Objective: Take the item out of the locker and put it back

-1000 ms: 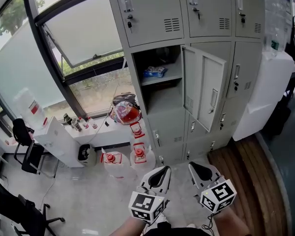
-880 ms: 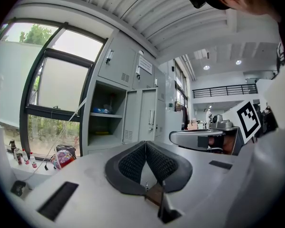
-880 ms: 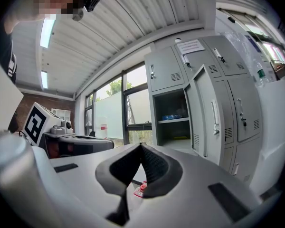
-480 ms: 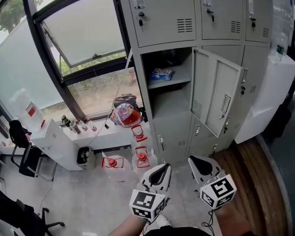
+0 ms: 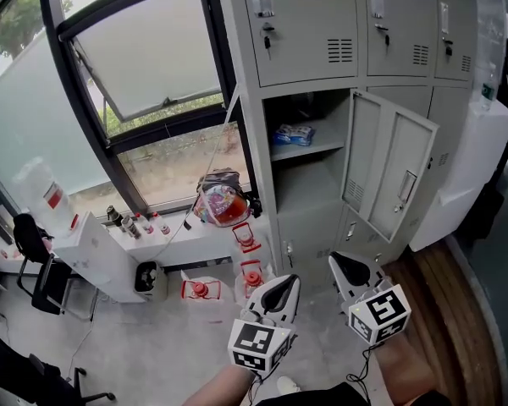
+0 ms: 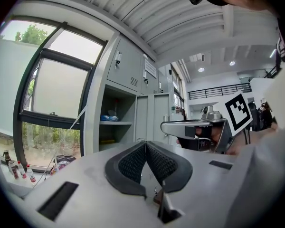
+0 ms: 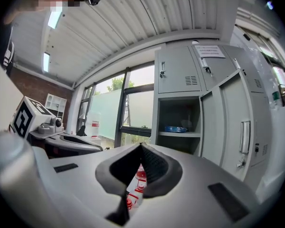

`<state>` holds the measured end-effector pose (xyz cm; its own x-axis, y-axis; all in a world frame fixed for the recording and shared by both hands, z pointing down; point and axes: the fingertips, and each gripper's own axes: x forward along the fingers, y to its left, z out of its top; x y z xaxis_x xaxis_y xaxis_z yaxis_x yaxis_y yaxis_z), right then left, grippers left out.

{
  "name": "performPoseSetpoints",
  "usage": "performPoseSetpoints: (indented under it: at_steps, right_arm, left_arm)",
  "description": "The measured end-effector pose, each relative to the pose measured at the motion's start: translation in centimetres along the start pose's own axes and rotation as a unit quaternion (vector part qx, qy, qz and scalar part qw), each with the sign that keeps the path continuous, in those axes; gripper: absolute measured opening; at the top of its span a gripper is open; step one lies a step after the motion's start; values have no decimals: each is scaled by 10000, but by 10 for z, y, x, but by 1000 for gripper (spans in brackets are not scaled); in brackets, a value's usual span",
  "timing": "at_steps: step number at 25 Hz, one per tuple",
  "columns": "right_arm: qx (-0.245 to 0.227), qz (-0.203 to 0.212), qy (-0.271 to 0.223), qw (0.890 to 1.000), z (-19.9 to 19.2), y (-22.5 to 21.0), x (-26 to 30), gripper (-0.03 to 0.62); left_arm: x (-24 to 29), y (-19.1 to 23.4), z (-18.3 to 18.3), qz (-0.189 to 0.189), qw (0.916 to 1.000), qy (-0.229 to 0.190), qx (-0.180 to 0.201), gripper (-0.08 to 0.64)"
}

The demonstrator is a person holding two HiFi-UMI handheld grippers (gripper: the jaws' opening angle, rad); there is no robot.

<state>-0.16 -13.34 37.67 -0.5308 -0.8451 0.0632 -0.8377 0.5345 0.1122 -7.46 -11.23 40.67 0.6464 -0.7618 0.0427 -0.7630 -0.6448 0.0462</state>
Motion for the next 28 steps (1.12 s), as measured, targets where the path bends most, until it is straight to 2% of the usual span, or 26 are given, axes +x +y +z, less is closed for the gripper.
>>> performPoseSetpoints:
  at_steps: [6,17,28]
  right_arm:
    - [-202,-107,-42,9997,14,-6,20,52]
    - [-587,-56,-52,9982,33,-30,66,54]
    - [-1334,162,216,9907,46,-76,144,54]
  left_arm:
    - [2,15,9,-20,10000,-76,28,17]
    - [20,33,16,70,9999,-108,47,17]
    - [75,60,26,148,9998,-113,31,17]
